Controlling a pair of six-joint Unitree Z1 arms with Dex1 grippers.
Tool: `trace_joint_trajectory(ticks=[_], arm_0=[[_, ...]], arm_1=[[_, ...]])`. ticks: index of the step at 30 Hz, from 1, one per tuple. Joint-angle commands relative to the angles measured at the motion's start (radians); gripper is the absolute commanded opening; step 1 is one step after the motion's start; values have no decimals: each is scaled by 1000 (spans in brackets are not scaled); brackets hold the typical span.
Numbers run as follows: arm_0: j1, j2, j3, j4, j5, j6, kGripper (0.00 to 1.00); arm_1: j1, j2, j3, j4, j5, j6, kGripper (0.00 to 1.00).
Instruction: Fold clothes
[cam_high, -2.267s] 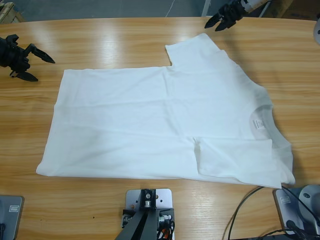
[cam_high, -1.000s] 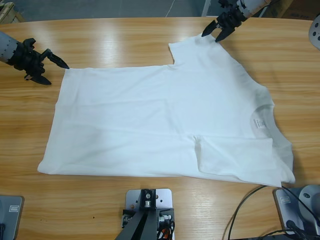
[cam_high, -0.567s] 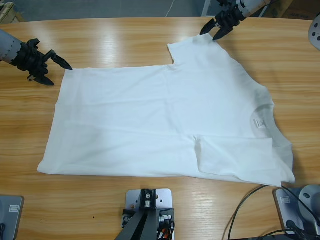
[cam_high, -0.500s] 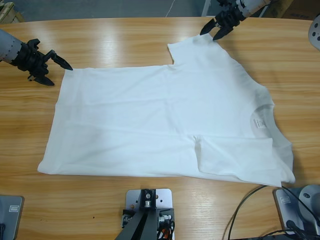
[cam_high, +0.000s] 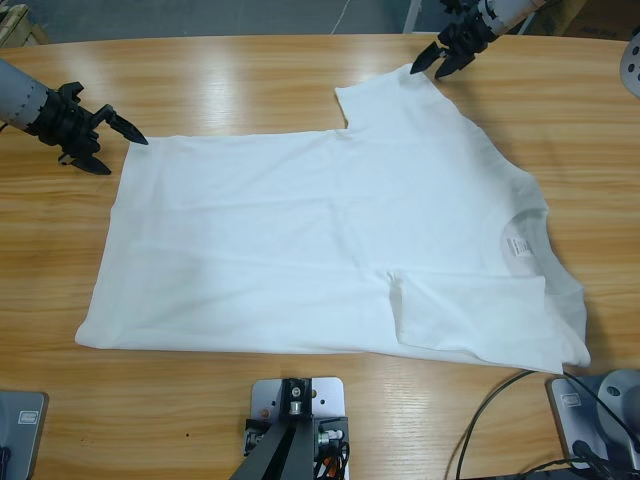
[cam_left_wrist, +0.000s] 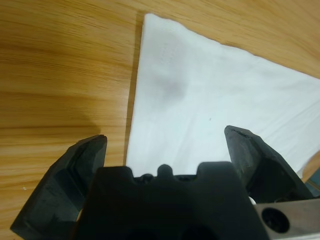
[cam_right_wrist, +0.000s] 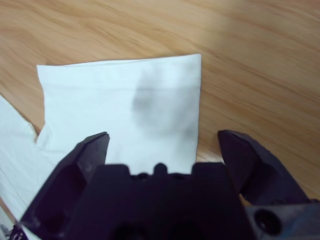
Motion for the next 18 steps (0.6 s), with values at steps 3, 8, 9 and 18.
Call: trace_joint_trajectory(ticks=[3,8,9,18], arm_0=[[-24,60,27,-24,12,-22,927],[-25,60,29,-24,12,-22,927],[-25,60,29,-24,12,-22,927],[-25,61,30,-24,13,-22,927]], arm_1=[[8,102,-265,9,62,18,844],[25,111,-263,26,83,17,676],[27,113,-262,29,89,16,644],[40,113,-249,31,82,-27,348]])
